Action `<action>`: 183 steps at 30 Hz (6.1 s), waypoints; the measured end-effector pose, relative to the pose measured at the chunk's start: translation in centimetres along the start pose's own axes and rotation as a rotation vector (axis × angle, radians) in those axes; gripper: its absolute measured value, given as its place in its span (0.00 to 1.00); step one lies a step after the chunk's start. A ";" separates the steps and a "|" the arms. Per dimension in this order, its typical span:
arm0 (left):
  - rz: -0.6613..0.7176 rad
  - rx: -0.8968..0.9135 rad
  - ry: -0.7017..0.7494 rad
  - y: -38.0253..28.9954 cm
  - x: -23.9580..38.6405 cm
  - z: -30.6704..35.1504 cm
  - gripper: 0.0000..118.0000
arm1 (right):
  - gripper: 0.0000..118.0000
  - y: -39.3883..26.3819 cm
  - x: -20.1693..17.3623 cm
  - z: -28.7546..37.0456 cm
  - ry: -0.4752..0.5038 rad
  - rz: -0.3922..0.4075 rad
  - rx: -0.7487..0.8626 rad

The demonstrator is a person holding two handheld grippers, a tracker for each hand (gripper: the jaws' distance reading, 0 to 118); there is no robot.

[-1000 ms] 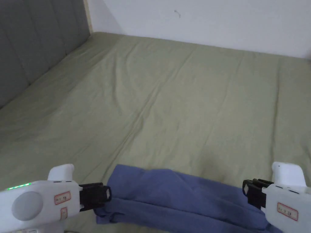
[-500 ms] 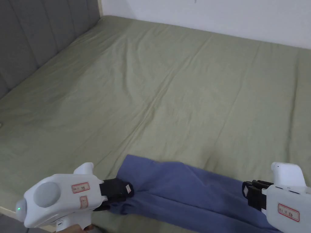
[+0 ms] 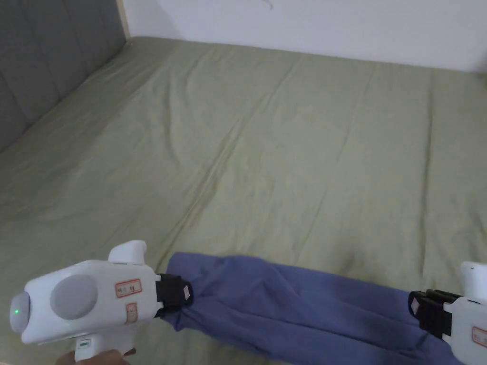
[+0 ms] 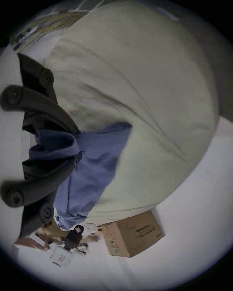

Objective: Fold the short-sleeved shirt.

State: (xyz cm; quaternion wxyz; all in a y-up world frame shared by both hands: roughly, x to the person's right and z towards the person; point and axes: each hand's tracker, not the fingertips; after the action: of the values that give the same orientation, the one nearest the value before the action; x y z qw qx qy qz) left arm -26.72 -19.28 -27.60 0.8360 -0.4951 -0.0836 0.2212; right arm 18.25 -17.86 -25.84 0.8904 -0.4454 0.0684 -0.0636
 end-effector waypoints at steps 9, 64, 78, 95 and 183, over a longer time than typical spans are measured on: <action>-0.529 0.007 -0.172 -1.2 18.1 0.4 0.15 | 0.00 -1.6 5.2 2.6 -0.043 -0.140 0.074; -0.340 -0.387 -0.411 -9.6 23.3 -14.1 0.00 | 0.00 -4.0 8.4 5.6 -0.053 -0.306 0.111; -0.125 -0.191 -0.407 -3.8 5.7 -6.4 0.00 | 0.00 -2.9 4.4 5.9 -0.023 -0.220 0.112; 0.281 -0.308 -0.768 -4.1 2.9 -15.5 0.69 | 0.00 -1.6 2.0 3.5 -0.028 -0.145 0.038; -0.217 -0.507 -0.403 -7.5 18.8 -15.7 0.01 | 0.00 -4.8 11.2 3.3 -0.073 -0.328 0.024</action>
State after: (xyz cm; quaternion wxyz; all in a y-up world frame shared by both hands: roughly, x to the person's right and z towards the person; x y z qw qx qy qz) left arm -2.21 -26.32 -30.36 0.6715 -0.6218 -0.3517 0.1967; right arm 29.63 -20.07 -20.81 0.8753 -0.4420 -0.0384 -0.1925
